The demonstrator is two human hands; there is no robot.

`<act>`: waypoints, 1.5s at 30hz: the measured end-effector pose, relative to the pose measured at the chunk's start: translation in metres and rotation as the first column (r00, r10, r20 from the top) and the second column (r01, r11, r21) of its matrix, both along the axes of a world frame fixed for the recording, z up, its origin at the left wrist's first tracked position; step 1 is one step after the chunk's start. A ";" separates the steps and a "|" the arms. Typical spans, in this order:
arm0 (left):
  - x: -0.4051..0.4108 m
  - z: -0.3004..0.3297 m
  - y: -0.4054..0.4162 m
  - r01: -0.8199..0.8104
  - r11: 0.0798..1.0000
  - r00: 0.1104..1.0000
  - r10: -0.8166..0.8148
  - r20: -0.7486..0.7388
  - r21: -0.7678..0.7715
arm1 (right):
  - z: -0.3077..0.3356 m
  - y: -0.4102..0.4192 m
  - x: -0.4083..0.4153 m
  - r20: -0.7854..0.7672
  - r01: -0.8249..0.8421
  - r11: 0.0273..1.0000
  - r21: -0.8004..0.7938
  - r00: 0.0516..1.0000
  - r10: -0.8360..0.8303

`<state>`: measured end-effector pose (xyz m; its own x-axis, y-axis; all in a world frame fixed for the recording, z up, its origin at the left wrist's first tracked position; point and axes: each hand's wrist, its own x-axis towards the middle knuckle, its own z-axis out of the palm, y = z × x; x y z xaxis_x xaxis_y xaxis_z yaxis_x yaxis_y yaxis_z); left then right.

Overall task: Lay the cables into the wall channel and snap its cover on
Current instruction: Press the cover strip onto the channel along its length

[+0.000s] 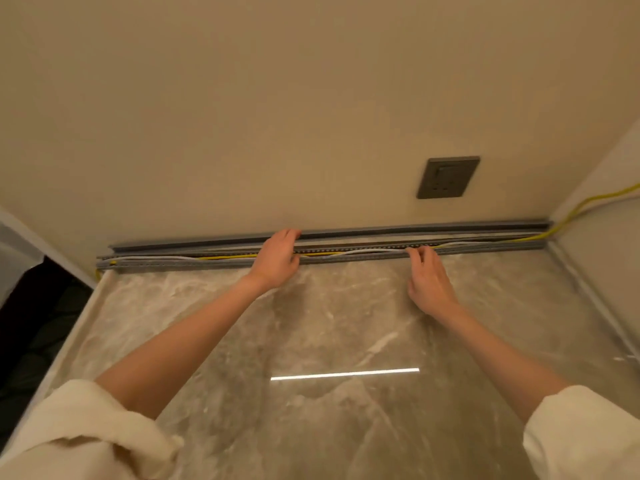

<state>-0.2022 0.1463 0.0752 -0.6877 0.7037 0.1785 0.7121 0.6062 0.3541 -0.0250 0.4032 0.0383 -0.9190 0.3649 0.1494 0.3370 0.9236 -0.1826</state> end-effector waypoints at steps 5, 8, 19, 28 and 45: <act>0.025 -0.003 0.066 0.073 0.996 0.997 -0.074 -0.025 -0.044 | 0.000 0.046 0.024 -0.002 0.062 0.997 -0.033 0.998 -0.063; 0.035 -0.006 0.096 0.120 0.990 0.991 -0.124 -0.052 -0.071 | -0.002 0.072 0.036 0.008 0.083 0.995 -0.048 0.997 -0.083; 0.040 -0.009 0.178 0.058 0.987 0.982 -0.084 -0.172 -0.152 | 0.010 0.189 0.038 0.033 0.072 0.985 0.158 0.996 -0.078; 0.036 -0.024 0.203 -0.031 0.993 0.941 -0.010 -0.338 -0.116 | 0.030 0.237 0.010 0.177 -0.007 0.942 0.335 0.983 -0.056; 0.025 -0.031 0.181 -0.080 0.977 0.911 -0.009 -0.412 -0.200 | 0.019 0.213 0.002 0.015 0.000 0.954 0.301 1.000 -0.005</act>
<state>-0.1769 0.3272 0.0437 -0.6110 0.7320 0.3014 0.7434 0.6614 -0.0994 -0.0234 0.6166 0.0571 -0.9212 0.3074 0.2386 0.3399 0.9342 0.1084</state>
